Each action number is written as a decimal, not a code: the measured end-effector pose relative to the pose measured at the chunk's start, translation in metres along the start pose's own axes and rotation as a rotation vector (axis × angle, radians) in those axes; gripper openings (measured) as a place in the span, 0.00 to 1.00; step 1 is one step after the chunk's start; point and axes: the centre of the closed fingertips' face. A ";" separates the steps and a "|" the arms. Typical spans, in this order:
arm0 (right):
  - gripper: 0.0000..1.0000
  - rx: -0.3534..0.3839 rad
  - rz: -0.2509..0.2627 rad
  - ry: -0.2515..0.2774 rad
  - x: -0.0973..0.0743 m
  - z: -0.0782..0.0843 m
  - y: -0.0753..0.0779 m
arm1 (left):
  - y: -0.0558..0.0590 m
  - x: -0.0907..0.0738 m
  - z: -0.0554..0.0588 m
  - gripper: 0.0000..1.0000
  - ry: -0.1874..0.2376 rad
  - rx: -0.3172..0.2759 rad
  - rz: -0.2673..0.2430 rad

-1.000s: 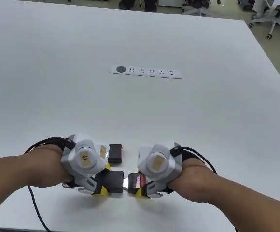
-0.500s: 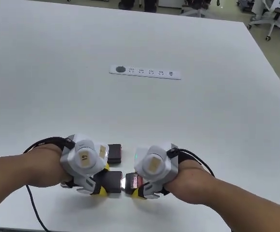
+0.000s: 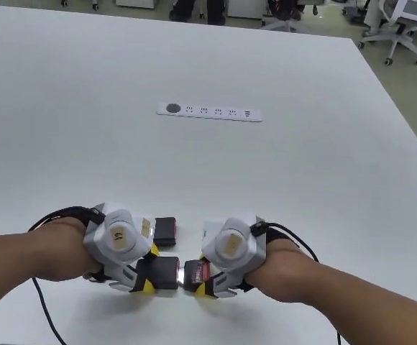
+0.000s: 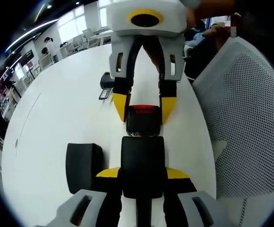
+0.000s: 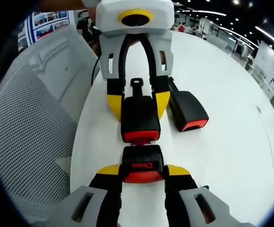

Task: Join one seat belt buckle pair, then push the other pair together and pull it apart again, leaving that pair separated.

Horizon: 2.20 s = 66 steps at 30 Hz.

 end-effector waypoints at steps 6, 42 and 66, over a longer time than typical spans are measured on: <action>0.31 -0.002 -0.005 -0.005 0.002 0.000 0.000 | -0.001 -0.001 0.000 0.33 -0.005 -0.012 0.000; 0.33 0.018 -0.004 0.044 -0.019 -0.013 -0.009 | -0.002 -0.021 -0.015 0.36 0.020 -0.058 -0.053; 0.34 0.008 0.115 0.005 -0.068 0.031 0.052 | -0.063 -0.034 -0.019 0.40 0.029 -0.053 -0.153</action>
Point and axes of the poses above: the centre of the closed fingertips' face, and the gripper's own axes: x roughly forward along the fingers, y roughly to its right, z roughly out of its underside, and after that the axes turned 3 degrees about -z, right-handed
